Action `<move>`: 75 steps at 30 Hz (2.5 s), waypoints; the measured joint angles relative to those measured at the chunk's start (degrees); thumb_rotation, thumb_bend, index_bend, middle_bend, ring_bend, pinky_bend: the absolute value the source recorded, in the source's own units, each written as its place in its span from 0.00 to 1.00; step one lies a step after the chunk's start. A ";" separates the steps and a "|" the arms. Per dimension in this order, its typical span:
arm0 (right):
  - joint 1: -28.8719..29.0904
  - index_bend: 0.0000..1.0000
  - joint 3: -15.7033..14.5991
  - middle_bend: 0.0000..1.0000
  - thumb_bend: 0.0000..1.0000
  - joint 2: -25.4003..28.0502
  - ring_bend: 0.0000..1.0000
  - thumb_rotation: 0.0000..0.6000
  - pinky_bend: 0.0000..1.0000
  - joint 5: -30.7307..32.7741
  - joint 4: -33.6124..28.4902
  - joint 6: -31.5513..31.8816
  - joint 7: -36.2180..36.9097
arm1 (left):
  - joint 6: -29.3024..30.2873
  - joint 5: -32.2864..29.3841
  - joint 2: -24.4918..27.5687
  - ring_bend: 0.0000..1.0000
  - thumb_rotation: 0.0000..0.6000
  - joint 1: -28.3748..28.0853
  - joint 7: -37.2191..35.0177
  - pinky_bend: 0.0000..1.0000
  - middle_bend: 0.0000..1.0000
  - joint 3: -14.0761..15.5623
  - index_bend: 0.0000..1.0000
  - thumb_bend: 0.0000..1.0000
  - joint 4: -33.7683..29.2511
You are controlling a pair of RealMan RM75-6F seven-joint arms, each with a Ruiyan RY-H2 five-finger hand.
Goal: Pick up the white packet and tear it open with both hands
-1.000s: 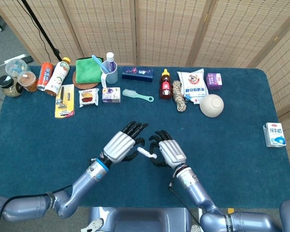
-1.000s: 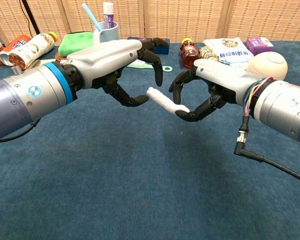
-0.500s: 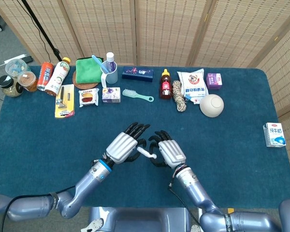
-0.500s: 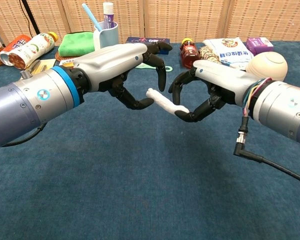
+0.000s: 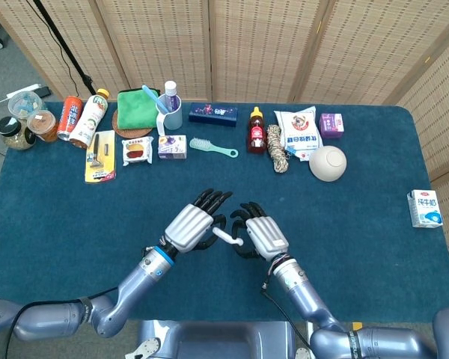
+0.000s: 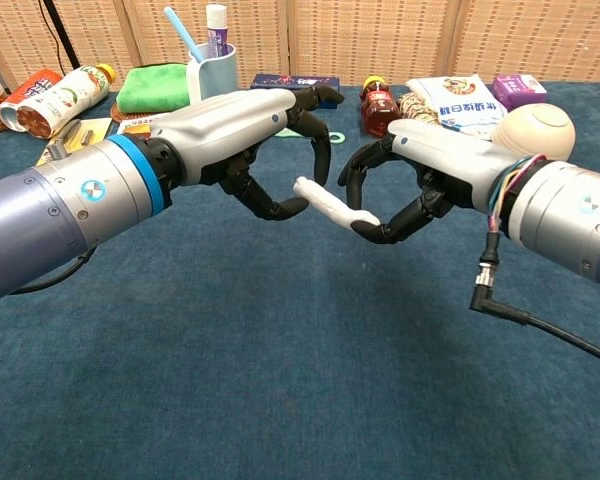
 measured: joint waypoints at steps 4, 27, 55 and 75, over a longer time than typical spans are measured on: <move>-0.04 0.58 -0.06 0.24 0.47 0.10 0.08 1.00 0.00 0.07 0.13 0.00 0.24 | 0.21 -0.36 -0.33 0.00 1.00 -0.15 0.16 0.03 0.02 -0.02 0.53 0.35 0.14; -0.24 0.58 -0.37 0.24 0.47 0.89 0.08 1.00 0.00 0.10 0.19 0.07 0.90 | 1.02 -1.94 -1.50 0.00 1.00 -0.24 0.08 0.03 0.07 0.03 0.65 0.35 1.18; -0.96 0.59 0.13 0.24 0.47 4.42 0.08 1.00 0.00 -0.25 0.20 1.26 0.86 | 1.73 -3.79 3.46 0.00 1.00 0.75 -2.29 0.03 0.08 -1.28 0.71 0.36 -0.80; -3.59 0.60 1.10 0.24 0.47 12.17 0.08 1.00 0.00 -0.01 -0.95 3.39 2.32 | 3.08 -3.87 10.30 0.00 1.00 1.80 -4.17 0.03 0.08 -2.56 0.71 0.36 -2.09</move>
